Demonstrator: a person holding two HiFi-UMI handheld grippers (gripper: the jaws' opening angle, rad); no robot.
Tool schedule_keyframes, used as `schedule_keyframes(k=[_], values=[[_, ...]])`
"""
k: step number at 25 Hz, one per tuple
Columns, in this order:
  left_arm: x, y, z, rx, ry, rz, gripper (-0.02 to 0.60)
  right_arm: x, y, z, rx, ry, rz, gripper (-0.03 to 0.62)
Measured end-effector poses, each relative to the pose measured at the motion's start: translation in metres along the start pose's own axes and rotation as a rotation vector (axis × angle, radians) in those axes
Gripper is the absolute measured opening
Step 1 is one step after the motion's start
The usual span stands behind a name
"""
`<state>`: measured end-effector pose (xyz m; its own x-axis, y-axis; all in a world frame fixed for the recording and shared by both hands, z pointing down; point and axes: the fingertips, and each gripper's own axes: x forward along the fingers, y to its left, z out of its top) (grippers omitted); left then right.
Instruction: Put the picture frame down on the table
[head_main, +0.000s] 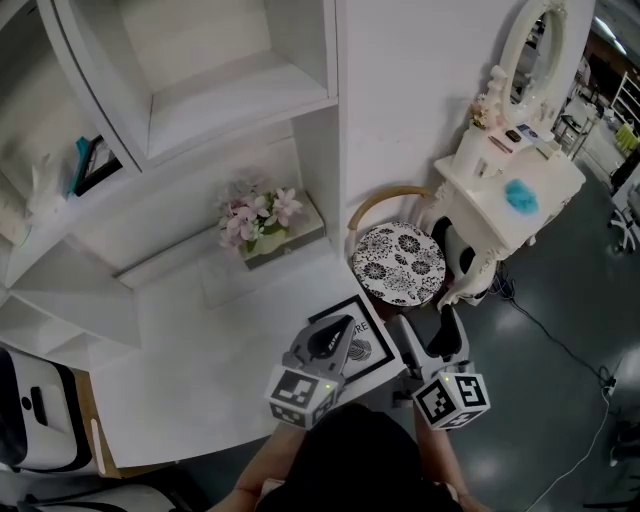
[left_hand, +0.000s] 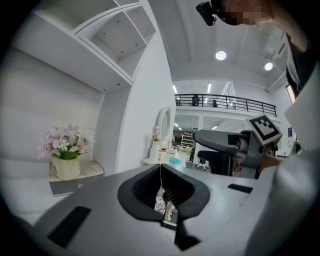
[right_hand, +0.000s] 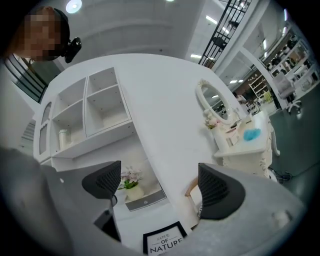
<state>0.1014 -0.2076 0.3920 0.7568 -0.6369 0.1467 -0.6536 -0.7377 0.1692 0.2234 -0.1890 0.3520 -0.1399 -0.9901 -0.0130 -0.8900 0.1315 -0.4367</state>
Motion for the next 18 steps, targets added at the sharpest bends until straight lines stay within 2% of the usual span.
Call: schedule_keyframes(k=[7,18], values=[[-0.003,-0.002,-0.009,-0.007,0.010,-0.004,0.012,-0.001,0.000,-0.017,-0.156,0.031,-0.050,0.468],[-0.007,0.002,-0.016,-0.023,0.017,-0.001,0.012,0.001,0.013,-0.028,-0.200,0.059,-0.017,0.463]])
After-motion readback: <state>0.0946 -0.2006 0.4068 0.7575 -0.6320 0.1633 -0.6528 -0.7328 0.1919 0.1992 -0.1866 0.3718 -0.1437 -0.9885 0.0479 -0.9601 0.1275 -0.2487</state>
